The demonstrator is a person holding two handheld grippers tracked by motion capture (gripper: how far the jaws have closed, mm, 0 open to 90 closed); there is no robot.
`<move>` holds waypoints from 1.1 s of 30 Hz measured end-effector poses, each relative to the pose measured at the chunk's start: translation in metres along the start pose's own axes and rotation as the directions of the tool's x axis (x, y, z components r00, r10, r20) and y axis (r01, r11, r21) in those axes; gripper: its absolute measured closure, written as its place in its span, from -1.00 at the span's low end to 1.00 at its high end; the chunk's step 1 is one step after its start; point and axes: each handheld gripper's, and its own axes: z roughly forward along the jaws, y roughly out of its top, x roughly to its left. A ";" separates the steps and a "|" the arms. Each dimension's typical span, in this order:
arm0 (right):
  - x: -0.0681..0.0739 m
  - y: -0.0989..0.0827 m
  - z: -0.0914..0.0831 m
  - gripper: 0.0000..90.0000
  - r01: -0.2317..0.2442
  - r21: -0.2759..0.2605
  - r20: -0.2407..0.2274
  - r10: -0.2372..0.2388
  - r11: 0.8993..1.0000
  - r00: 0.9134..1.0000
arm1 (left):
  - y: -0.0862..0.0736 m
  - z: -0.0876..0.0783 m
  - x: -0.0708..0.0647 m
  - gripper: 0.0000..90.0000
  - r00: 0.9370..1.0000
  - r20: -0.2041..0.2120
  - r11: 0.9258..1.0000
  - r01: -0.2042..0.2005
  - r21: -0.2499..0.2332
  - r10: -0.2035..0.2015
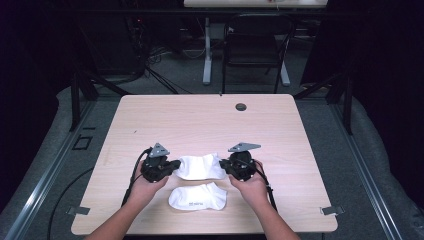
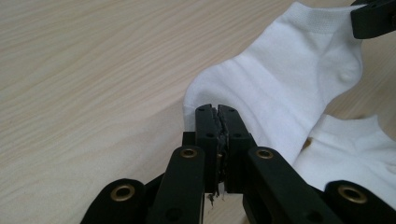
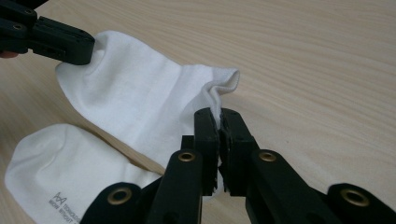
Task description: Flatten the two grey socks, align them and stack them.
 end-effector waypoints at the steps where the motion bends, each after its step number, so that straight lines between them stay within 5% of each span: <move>1: 0.001 0.000 -0.001 0.92 0.004 -0.001 0.001 -0.004 1.000 1.000 | -0.001 -0.002 0.000 0.96 1.000 -0.001 1.000 0.000 -0.005 0.000; 33: 0.029 -0.030 -0.037 0.92 0.034 -0.023 -0.076 -0.035 0.999 0.997 | -0.031 -0.037 -0.030 0.96 0.999 0.054 1.000 -0.003 -0.009 0.003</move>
